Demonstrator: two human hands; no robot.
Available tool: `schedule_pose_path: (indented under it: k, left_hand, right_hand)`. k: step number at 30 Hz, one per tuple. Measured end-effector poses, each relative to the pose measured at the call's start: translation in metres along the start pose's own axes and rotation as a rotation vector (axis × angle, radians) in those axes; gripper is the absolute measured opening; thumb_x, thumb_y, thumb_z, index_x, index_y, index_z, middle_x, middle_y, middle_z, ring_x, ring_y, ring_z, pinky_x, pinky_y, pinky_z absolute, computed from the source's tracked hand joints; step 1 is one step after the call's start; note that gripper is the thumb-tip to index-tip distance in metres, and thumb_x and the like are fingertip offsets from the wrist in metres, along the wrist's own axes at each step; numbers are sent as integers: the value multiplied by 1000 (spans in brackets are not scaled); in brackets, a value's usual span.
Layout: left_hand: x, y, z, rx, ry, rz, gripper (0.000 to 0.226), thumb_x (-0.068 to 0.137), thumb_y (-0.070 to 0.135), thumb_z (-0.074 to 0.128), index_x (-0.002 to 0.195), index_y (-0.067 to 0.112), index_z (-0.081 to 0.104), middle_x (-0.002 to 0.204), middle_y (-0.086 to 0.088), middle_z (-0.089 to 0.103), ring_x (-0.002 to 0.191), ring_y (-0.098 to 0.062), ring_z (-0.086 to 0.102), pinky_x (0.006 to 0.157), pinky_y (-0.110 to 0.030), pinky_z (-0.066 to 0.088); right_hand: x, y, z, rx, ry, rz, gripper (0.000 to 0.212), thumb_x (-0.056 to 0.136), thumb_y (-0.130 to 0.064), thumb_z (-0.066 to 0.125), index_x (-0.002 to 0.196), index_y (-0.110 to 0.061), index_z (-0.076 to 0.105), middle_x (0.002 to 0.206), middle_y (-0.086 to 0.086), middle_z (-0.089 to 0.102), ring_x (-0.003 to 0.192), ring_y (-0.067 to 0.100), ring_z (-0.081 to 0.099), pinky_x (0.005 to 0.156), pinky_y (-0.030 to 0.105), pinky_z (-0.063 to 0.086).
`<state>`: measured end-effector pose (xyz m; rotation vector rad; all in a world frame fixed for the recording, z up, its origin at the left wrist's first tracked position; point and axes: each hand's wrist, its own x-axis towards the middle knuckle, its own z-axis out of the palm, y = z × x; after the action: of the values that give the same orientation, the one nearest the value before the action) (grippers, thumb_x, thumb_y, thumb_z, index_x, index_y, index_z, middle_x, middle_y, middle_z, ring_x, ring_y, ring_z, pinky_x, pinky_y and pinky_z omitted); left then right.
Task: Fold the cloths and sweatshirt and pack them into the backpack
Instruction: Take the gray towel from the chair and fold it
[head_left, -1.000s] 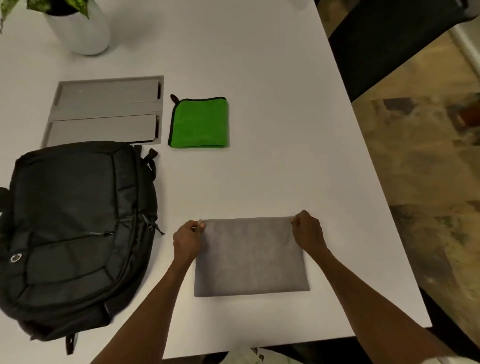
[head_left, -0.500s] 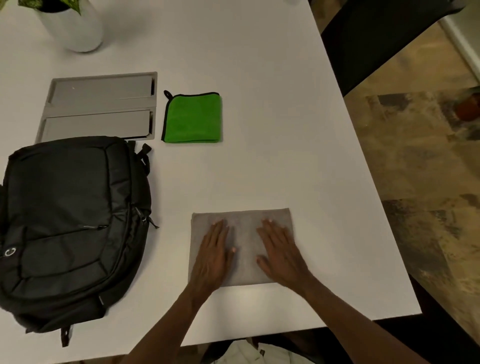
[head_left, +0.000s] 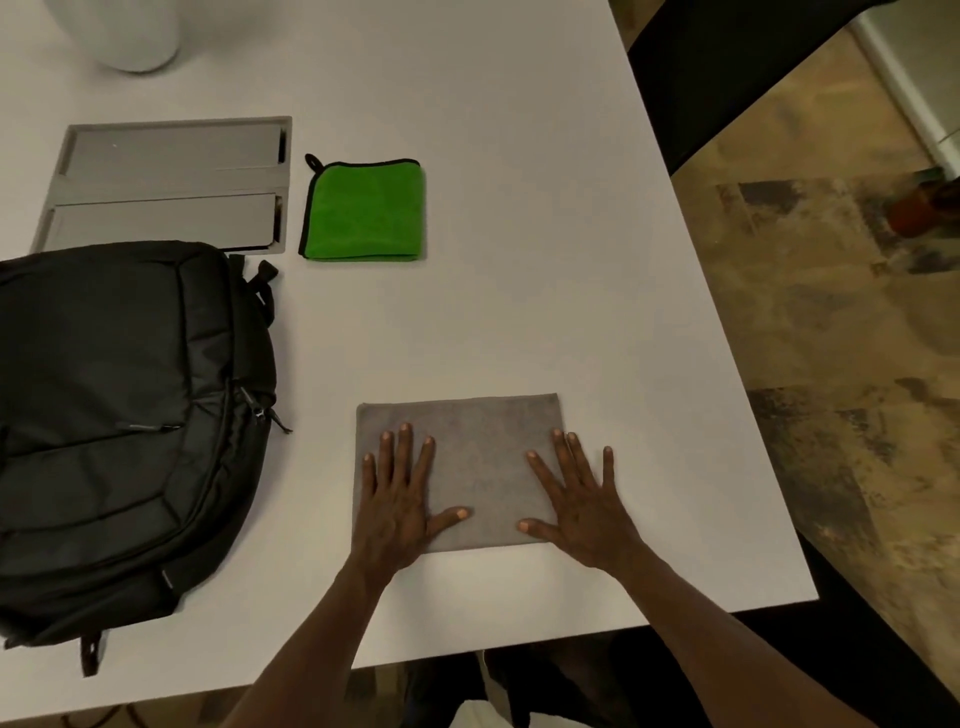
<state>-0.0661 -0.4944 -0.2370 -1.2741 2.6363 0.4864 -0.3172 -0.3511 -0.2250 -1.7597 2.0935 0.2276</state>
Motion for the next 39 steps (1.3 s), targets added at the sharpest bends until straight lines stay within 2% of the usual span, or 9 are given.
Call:
schedule_pose_path:
  k: [7,9,14,20,23,27,30,33,39]
  left_hand:
    - [-32,-29,-1,-38,-46,-60,106,76,90,23,155,26,-9,160,-10,-24,147,-34,-20,116,-54,-3]
    - [-47,-33,0,-118,-33,-134,103,78,87,24,154,27,-10,160,-11,-24,148,-33,-18,118,-50,-2]
    - [-78,-15,-6,-364,135,-351,78,87,60,53,145,11,32,143,-19,35,127,-36,40,99,-47,46]
    - [-87,-2,-12,-615,162,-544,64,89,39,64,138,5,42,128,-17,49,111,-31,51,91,-45,48]
    - [-80,-5,-14,-657,163,-548,59,88,35,68,131,2,48,119,-16,53,99,-20,48,85,-37,46]
    - [-71,-7,-18,-661,170,-542,43,89,26,69,120,0,57,106,-15,61,89,-21,52,74,-32,42]
    - [-64,-1,-24,-672,199,-504,25,86,16,71,103,-2,67,87,-14,70,80,-32,65,65,-35,47]
    - [-59,10,-30,-774,197,-530,33,83,15,76,111,-1,66,96,-12,71,87,-26,66,74,-27,46]
    - [-49,33,-26,-942,176,-629,44,78,21,80,115,4,62,99,-5,67,88,-17,64,79,-20,42]
  right_hand:
    - [-14,16,-2,-19,-53,68,89,85,-82,7,153,-30,-17,161,13,-21,149,30,-14,118,60,1]
    - [-17,8,-2,39,-19,111,91,88,-80,15,155,-25,-11,163,14,-7,151,32,0,119,55,11]
    - [-38,-25,-9,299,117,425,79,92,-59,49,149,-9,25,138,9,44,123,28,42,96,45,41]
    - [-31,-36,-13,748,-20,619,63,90,-36,65,134,1,39,124,13,58,113,29,56,87,31,43]
    - [-19,-28,-19,890,-116,720,28,86,-31,69,87,-5,58,83,4,59,76,20,58,67,31,49]
    - [-15,-16,-22,991,-112,770,40,84,-29,72,57,-11,47,61,2,50,55,15,48,48,24,35]
    - [-18,-2,-23,934,19,775,42,85,-31,71,56,-12,47,62,2,51,62,18,51,57,29,37]
    - [-21,11,-28,971,136,795,41,81,-34,76,56,-17,49,65,5,55,69,23,53,66,34,41]
    - [-27,16,-63,1271,371,846,19,82,-20,76,79,-3,67,63,12,61,54,22,52,54,32,46]
